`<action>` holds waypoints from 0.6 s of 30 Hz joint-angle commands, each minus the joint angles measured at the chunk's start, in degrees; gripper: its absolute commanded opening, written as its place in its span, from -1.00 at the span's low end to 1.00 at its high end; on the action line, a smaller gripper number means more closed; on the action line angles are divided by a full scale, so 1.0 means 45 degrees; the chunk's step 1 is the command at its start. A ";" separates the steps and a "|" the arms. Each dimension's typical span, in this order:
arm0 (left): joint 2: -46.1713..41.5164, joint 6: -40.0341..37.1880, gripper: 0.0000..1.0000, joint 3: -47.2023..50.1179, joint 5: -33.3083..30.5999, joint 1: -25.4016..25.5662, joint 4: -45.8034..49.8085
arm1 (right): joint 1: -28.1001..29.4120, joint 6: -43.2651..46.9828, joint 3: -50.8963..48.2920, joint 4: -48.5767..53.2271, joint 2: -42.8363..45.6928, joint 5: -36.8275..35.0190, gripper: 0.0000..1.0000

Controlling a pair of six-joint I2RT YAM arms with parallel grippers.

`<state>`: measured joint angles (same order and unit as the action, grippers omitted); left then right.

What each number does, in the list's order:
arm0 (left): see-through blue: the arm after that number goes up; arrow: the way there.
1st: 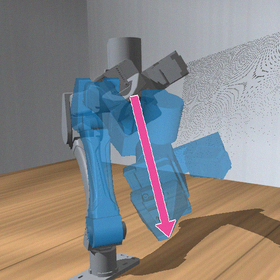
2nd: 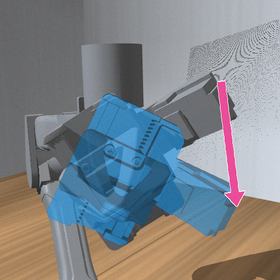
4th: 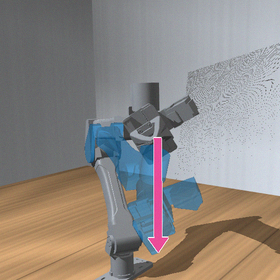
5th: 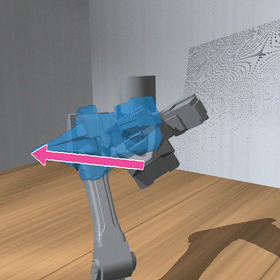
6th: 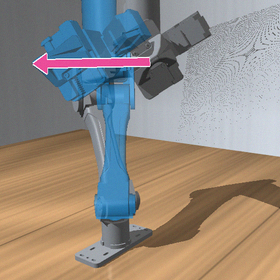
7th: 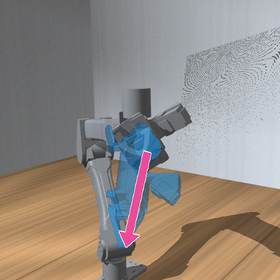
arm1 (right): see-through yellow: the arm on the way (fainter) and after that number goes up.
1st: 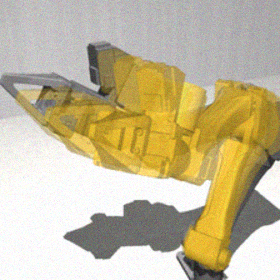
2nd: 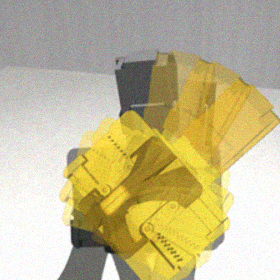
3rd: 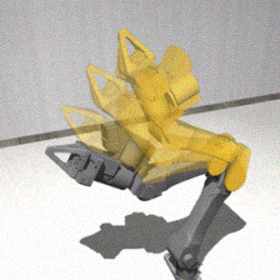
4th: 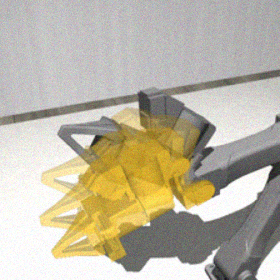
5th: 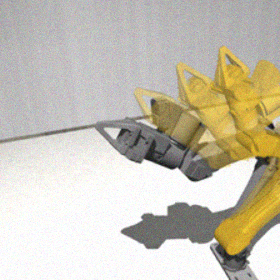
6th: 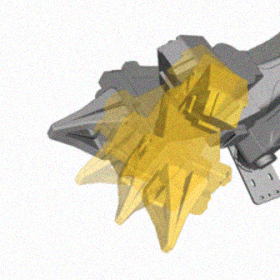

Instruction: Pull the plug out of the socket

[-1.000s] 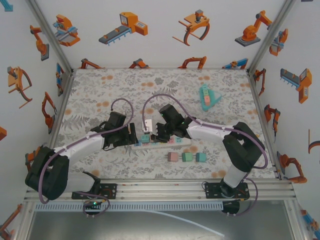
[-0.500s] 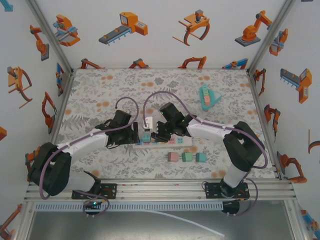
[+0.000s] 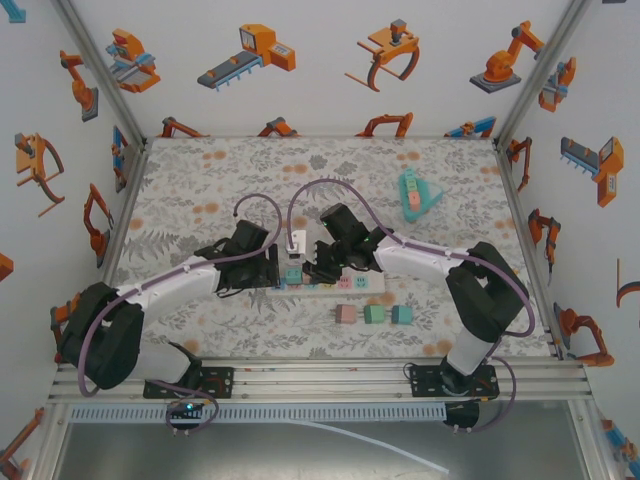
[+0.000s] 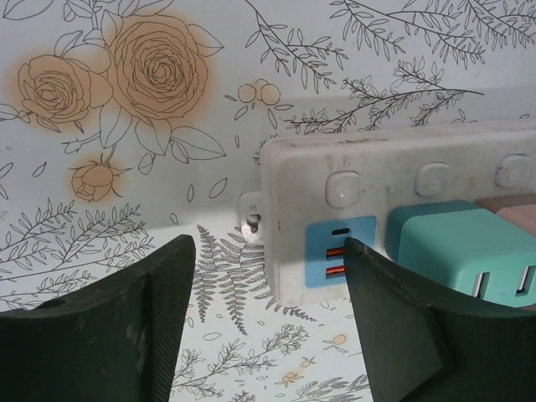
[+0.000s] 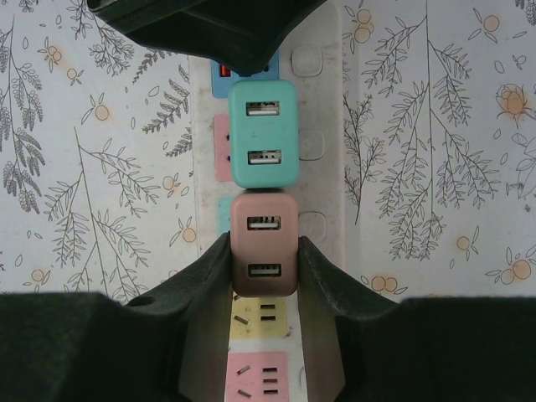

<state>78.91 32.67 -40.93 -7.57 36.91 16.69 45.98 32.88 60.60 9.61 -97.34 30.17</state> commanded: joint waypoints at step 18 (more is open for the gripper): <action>0.1025 0.0280 0.28 0.0386 -0.2067 0.0109 0.2146 | -0.0118 -0.0778 -0.0833 -0.2579 0.1922 0.0775 -0.73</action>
<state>79.81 34.57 -42.28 -9.23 37.76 18.50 45.63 31.11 56.86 4.64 -92.44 30.65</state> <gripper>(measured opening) 0.646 0.339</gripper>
